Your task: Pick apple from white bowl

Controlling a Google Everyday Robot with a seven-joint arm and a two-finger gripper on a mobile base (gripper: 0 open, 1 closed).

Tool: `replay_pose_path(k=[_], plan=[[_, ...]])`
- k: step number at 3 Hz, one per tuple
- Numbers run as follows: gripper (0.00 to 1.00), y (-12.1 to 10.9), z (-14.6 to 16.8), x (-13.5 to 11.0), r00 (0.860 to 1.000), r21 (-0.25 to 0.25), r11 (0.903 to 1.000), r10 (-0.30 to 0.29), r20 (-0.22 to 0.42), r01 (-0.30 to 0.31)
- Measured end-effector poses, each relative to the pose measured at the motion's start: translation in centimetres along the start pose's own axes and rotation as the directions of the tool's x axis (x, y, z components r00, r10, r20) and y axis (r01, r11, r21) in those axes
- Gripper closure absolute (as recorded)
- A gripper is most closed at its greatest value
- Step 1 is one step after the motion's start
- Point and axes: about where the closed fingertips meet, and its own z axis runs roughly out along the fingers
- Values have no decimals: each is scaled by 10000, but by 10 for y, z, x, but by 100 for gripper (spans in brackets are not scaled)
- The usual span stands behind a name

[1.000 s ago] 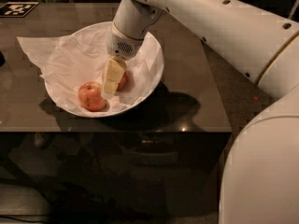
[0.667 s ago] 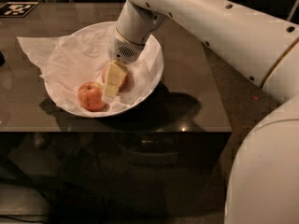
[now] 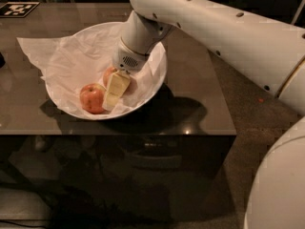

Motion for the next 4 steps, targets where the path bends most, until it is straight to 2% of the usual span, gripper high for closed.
replay_pose_path(k=[3,4], plan=[[89,0,0,0,10000,-3,10000,-1,-1,1],[100,0,0,0,10000,-3,10000,-2,-2,2]])
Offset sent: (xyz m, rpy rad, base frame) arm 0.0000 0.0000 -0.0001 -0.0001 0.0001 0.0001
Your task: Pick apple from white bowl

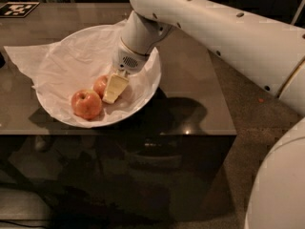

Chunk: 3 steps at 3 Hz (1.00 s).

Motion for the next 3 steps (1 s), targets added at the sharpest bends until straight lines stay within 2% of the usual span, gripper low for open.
replay_pose_path(k=[1,3], plan=[[100,-1,-3,-1,10000,14,10000,58,-23,-58],[100,-13,-29,-12,9980,-41,9981,606,-193,-607]])
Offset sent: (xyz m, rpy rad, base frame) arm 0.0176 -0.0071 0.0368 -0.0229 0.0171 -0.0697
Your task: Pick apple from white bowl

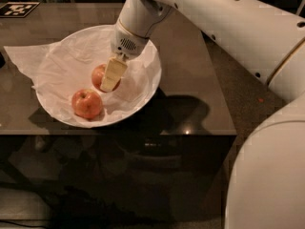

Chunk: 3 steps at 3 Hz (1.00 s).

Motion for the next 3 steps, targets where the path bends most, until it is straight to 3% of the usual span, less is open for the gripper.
replay_pose_path(k=[2,3], plan=[[100,3,-28,-11,9995,-287,9991,326,53,-324],[100,9,-49,-22,9995,-122,9994,319,-6,-319]])
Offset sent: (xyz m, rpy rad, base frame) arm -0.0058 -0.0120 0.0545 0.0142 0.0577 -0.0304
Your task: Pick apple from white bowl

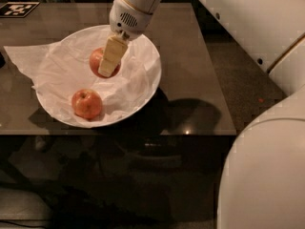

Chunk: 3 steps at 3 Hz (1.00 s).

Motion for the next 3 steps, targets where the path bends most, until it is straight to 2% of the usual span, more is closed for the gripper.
replay_pose_path(k=[3], plan=[[100,15,-55,-29,9995,775,9966,-256,-196,271]])
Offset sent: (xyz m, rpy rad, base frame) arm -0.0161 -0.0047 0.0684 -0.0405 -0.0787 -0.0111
